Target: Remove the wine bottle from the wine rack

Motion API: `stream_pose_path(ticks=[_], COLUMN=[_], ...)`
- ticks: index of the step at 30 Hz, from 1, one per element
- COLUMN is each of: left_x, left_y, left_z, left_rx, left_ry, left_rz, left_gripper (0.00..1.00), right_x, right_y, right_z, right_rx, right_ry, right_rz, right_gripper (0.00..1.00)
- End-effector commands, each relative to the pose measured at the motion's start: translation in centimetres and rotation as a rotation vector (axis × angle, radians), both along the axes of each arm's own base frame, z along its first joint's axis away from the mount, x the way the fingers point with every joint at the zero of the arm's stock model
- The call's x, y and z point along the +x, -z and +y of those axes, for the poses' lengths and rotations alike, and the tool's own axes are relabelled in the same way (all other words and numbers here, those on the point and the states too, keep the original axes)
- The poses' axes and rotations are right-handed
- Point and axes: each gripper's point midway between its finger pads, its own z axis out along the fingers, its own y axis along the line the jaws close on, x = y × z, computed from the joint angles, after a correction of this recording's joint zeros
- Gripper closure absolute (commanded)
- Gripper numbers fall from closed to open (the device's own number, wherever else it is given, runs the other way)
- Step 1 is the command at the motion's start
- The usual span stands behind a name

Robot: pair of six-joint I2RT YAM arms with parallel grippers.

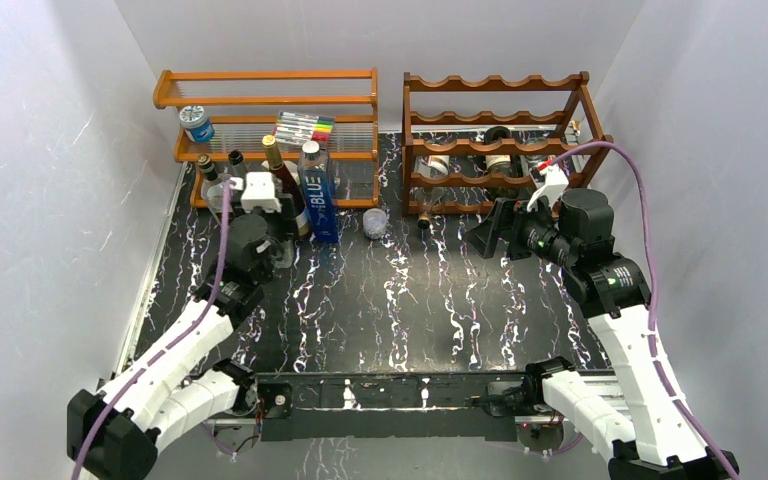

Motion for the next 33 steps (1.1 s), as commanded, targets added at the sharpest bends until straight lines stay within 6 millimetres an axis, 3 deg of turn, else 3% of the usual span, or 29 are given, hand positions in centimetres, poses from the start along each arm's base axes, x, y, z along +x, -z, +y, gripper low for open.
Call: stream_pose_path(ticks=[1, 4, 8, 14, 24, 25, 29, 33], left_x=[0.8, 1.4, 2.2, 2.7, 2.3, 2.1, 1.4, 1.1], left_y=[-2.7, -2.3, -1.2, 0.6, 3.1, 3.1, 3.2, 2.9], left_z=[5.4, 8.0, 9.9, 10.3, 10.5, 10.8, 11.2, 11.6], left_rx=[-0.116, -0.157, -0.207, -0.223, -0.102, -0.104, -0.124, -0.132], left_ry=[-0.187, -0.261, -0.305, -0.285, -0.262, -0.276, -0.3, -0.325], left_rz=[-0.109, -0.114, -0.103, -0.104, -0.074, -0.077, -0.082, -0.08], left_gripper=[1.0, 1.0, 1.0, 1.0, 0.99, 0.91, 0.38, 0.09], right_x=[0.2, 0.3, 0.4, 0.4, 0.6, 0.5, 0.3, 0.2], right_y=[-1.0, -0.8, -0.7, -0.5, 0.0, 0.0, 0.0, -0.2], right_z=[0.2, 0.2, 0.1, -0.1, 0.2, 0.2, 0.1, 0.1], right_rx=[0.019, 0.017, 0.007, -0.007, 0.003, 0.003, 0.004, 0.005], right_ry=[-0.005, -0.006, -0.006, 0.004, -0.005, -0.006, -0.004, -0.005], right_rz=[-0.053, -0.05, -0.048, -0.049, -0.038, -0.037, -0.042, -0.046], right_gripper=[0.02, 0.02, 0.02, 0.02, 0.02, 0.02, 0.02, 0.02])
